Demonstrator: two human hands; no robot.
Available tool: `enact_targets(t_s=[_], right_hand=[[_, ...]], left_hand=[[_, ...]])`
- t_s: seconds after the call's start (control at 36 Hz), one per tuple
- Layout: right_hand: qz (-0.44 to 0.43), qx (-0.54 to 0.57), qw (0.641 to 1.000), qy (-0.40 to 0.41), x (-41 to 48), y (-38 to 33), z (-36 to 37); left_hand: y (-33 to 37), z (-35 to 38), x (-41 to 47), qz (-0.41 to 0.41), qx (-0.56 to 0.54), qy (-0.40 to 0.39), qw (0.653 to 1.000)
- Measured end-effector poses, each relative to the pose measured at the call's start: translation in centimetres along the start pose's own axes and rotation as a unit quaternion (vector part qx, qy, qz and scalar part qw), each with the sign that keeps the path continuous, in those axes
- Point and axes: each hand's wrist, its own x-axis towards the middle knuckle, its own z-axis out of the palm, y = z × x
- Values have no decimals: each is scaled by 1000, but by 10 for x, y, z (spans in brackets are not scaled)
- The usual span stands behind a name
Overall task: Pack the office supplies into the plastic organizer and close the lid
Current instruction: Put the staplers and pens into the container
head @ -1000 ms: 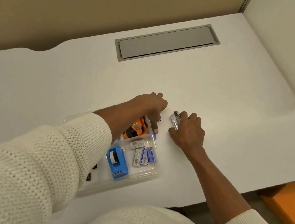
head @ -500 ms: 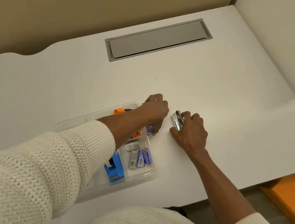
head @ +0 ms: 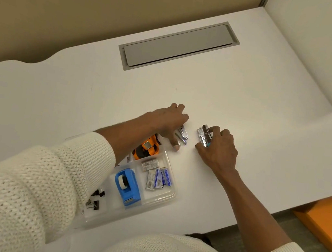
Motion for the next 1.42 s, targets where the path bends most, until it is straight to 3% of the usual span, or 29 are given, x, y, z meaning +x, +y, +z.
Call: enact_targets(t_s=[0.08,0.19,0.28,0.42,0.64,0.78,0.92,1.03,1.17,1.42], right_hand=[[-1,0,1000,0,0,0,0],[-2,3,1000,3,-1,1,-1],[-7,4,1000,5,-2,1,-1],[-1,4,1000,-3,-1,2,-3],[26,36,999,-8,-1,1,-6],[97,118,987,-39,-1,-2,-17],[152,231,960,-39,-5,-3,-22],[150,316,936,-41,-11,-14,-32],[110,346,931,-38,-24,-43,-42],[-5,325,940,-107,-65,-113,-36]], left_hand=[[-2,0,-1,29,89,-4,996],[3,2,-5,69,214,46,973],[4,5,-1,119,254,68,958],[0,4,7,182,233,60,953],[-8,13,9,165,147,67,973],[-12,10,4,98,-25,83,991],[-12,-3,-11,52,-188,133,972],[-16,-15,-45,8,-302,185,935],[-27,-16,-112,-94,-381,246,886],[-62,58,-226,-442,-382,309,751]])
